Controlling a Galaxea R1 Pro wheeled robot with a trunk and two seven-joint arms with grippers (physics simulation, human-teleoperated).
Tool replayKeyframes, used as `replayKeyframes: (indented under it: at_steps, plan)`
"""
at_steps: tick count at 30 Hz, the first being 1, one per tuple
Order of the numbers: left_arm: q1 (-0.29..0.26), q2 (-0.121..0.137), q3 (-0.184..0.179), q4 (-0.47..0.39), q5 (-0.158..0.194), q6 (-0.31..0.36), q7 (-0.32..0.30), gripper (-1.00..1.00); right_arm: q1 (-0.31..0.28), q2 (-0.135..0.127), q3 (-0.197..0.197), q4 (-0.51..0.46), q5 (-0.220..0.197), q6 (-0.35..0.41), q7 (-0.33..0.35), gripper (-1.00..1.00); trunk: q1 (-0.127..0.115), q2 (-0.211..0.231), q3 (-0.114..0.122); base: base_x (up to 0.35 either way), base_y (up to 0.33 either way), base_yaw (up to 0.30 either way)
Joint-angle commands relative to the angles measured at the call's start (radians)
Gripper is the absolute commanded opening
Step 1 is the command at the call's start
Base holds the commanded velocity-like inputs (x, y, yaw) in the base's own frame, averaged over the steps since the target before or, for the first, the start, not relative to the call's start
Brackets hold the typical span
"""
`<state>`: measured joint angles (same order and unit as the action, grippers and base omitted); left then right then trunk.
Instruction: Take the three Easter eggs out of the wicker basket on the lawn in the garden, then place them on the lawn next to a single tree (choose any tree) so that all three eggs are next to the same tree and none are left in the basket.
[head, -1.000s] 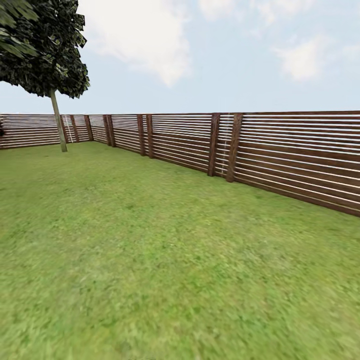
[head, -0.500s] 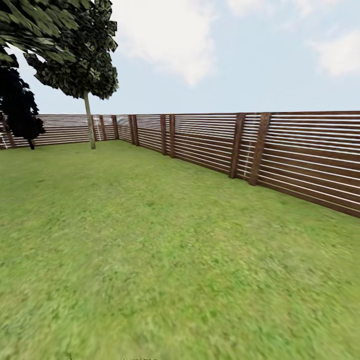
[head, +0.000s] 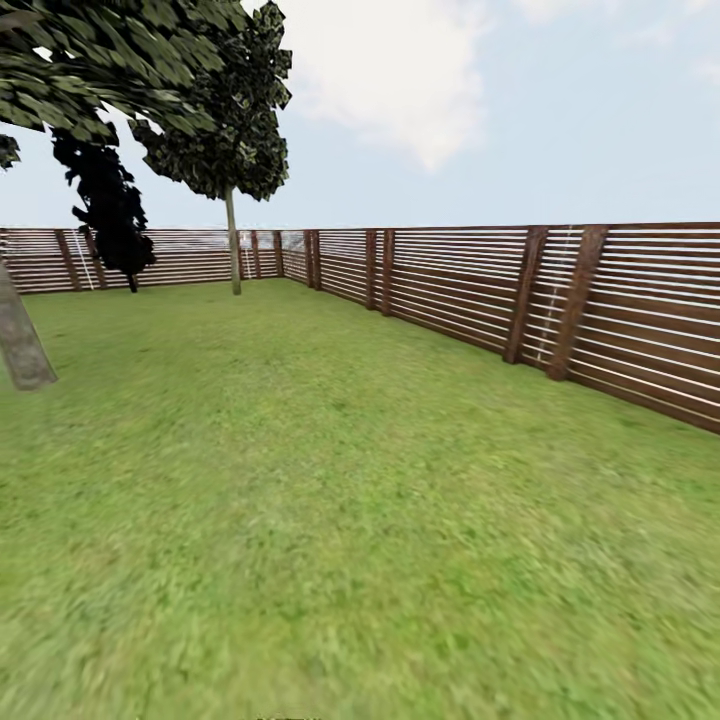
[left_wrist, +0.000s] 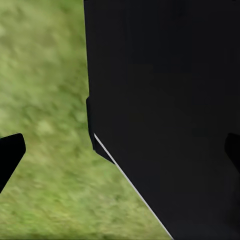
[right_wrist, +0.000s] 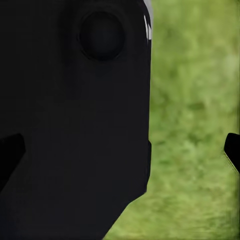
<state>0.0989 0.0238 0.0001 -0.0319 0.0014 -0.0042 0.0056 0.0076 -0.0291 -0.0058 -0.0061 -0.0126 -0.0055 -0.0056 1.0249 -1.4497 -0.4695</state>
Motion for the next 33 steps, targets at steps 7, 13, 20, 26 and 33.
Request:
replayKeyframes:
  at_steps: [7,13,20,26,33]
  plan:
    - [0.000,-0.001,0.000,-0.002,0.000,0.000,0.001,1.00,0.000,0.000,0.000,0.000,-0.001,-0.001,0.000,1.00,0.000,0.000,-0.001,0.000,0.000,0.290]
    - [0.000,-0.001,0.000,-0.002,0.000,0.000,0.001,1.00,0.000,0.000,0.000,0.000,-0.001,-0.001,0.000,1.00,0.000,0.000,-0.001,0.000,0.000,0.290]
    - [0.000,-0.001,0.000,-0.002,0.000,0.000,0.001,1.00,0.000,-0.001,0.000,-0.001,-0.001,-0.001,-0.001,1.00,0.000,0.000,-0.001,0.000,0.000,0.290]
    - [0.000,-0.001,0.000,-0.001,0.000,0.000,0.001,1.00,0.000,-0.002,0.000,-0.001,-0.001,-0.002,-0.001,1.00,0.000,0.000,-0.001,0.000,0.000,0.290]
    - [0.000,-0.001,0.000,0.000,0.000,0.000,0.001,1.00,0.000,-0.002,0.000,-0.001,-0.001,-0.001,0.000,1.00,0.000,0.000,-0.001,0.000,0.000,0.290]
